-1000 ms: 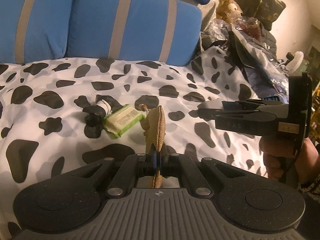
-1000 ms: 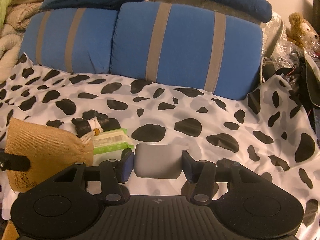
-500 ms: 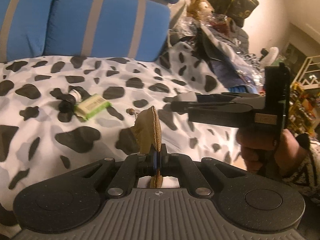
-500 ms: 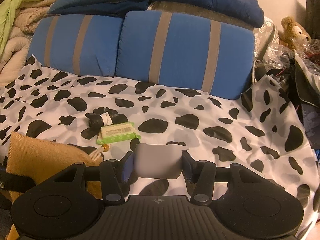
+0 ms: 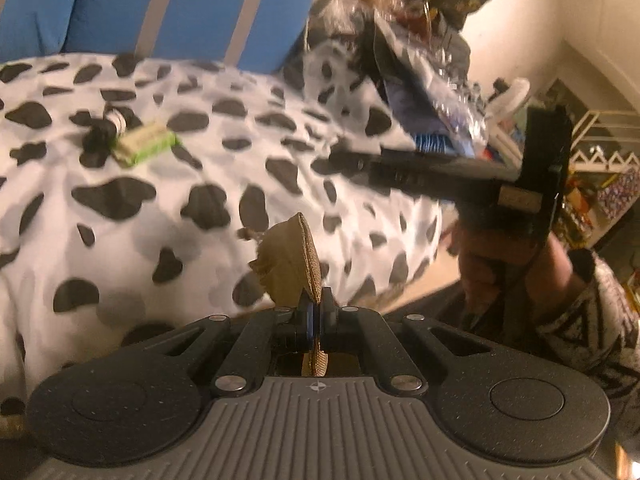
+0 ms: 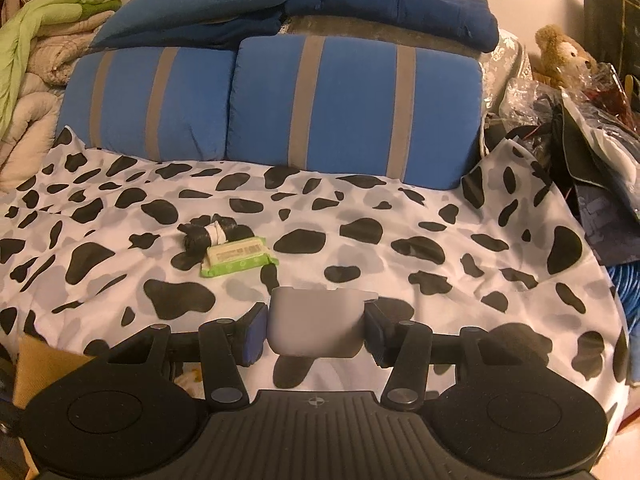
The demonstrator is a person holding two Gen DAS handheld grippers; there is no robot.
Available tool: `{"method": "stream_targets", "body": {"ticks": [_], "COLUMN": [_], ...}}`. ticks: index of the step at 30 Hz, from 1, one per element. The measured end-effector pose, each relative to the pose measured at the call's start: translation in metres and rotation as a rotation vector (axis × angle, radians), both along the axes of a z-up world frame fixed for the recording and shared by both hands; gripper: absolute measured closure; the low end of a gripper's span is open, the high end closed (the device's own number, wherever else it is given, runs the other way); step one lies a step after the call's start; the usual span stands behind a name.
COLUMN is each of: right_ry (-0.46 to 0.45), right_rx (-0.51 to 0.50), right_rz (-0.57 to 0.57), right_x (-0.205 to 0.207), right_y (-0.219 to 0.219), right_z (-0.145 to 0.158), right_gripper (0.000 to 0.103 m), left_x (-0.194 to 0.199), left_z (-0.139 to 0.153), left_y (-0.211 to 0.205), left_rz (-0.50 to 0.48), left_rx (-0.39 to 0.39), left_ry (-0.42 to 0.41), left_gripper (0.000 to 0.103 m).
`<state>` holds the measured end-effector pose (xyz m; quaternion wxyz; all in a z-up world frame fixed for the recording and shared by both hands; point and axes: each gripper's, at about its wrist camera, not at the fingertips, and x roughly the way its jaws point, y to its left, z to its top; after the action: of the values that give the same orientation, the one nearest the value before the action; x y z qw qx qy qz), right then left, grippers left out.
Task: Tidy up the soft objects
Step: 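Grasp the white earbud case with the right gripper while the left holds the pouch, then carry the pouch with the left gripper while the right carries the earbud case into the cardboard box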
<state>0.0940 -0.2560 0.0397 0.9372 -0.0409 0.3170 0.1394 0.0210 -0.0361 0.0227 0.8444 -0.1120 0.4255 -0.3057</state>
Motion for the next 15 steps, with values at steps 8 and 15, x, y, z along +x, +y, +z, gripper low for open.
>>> {"method": "stream_targets", "body": {"ticks": [8, 15], "right_ry": [0.033, 0.073], "right_rx": [0.006, 0.001], "right_rz": [0.04, 0.071], "right_x": [-0.018, -0.032], "right_y": [0.002, 0.003], "right_z": [-0.002, -0.008], "right_gripper": [0.049, 0.049], "left_x": [-0.002, 0.001], "left_z": [-0.021, -0.042], "left_y": [0.001, 0.011], "left_rz": [0.0, 0.067], "left_rx": [0.086, 0.176], "left_ry": [0.144, 0.316], "left_gripper": [0.1, 0.099]}}
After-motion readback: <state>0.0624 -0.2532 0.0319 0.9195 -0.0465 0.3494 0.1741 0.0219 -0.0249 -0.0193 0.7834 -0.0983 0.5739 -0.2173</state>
